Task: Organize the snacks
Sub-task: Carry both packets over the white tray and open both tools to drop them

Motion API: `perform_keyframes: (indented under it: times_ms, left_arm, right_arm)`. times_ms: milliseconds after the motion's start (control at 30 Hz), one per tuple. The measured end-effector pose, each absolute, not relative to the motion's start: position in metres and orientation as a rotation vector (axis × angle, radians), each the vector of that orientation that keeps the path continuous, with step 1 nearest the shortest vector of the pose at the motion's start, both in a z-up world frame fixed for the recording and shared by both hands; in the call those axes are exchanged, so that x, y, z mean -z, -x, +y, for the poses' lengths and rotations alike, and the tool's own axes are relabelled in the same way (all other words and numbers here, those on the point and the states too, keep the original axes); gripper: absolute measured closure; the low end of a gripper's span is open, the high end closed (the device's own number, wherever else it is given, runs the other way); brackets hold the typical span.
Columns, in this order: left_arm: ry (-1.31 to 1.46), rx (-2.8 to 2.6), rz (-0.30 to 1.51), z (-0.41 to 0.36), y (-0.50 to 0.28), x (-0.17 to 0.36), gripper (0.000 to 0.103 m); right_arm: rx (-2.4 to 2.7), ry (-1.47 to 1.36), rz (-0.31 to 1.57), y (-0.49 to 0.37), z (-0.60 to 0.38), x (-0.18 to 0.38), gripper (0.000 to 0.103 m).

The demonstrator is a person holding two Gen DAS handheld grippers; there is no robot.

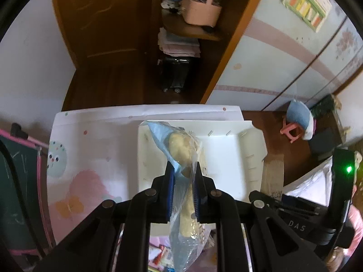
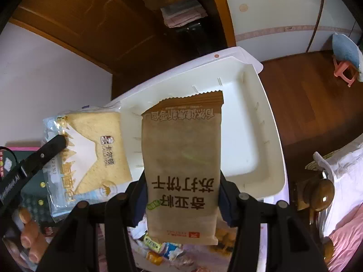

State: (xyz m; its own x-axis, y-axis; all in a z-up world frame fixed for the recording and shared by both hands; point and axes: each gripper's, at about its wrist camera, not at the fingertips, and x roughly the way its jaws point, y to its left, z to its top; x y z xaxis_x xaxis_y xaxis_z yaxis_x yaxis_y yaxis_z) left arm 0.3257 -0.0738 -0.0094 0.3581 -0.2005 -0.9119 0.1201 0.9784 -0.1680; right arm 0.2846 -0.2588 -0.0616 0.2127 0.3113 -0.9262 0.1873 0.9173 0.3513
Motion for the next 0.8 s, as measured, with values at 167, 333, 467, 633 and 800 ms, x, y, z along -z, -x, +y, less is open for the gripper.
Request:
perform_keyframes:
  times_ms: [167,333,467,633,800]
  left_arm:
    - [0.061,0.228,1.229,-0.083,-0.339,0.043,0.09]
    - [0.047,0.238,1.242,-0.086,-0.349,0.065,0.06]
    - [0.035,0.217,1.169,-0.078,-0.346,0.06,0.022]
    - [-0.008,0.227,1.091,-0.075,-0.338,0.05,0.022]
    - [-0.016,0.227,1.044,-0.07,-0.326,0.04,0.022]
  right_arm:
    - [-0.068,-0.408,1.381,-0.301,-0.255,0.078,0.048]
    - [-0.057,-0.411,1.382,-0.312,-0.253,0.088,0.046]
    - [-0.064,-0.377,1.366,-0.31,-0.248,0.088,0.033]
    - [-0.055,-0.312,1.317,-0.307,-0.243,0.079,0.031]
    - [-0.037,-0.274,1.254,-0.3,-0.24,0.065,0.031]
